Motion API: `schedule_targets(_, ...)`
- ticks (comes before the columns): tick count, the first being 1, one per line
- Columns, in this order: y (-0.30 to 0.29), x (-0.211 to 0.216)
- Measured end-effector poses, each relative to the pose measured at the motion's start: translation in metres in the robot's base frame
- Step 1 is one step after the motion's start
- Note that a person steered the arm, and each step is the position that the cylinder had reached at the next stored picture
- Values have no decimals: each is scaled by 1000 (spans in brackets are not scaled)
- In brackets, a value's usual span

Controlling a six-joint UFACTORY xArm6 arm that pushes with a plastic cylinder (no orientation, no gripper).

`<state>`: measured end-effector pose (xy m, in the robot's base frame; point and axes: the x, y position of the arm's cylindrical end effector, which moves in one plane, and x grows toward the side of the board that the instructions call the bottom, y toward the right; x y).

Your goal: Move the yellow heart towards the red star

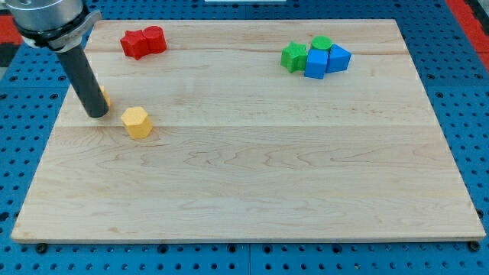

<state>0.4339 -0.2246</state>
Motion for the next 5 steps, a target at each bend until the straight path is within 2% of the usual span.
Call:
schedule_targets(1, -7, 22)
schedule_targets(2, -12, -48)
schedule_targets(3, -13, -66)
schedule_targets(4, -32, -62)
schedule_targets(5, -54, -32)
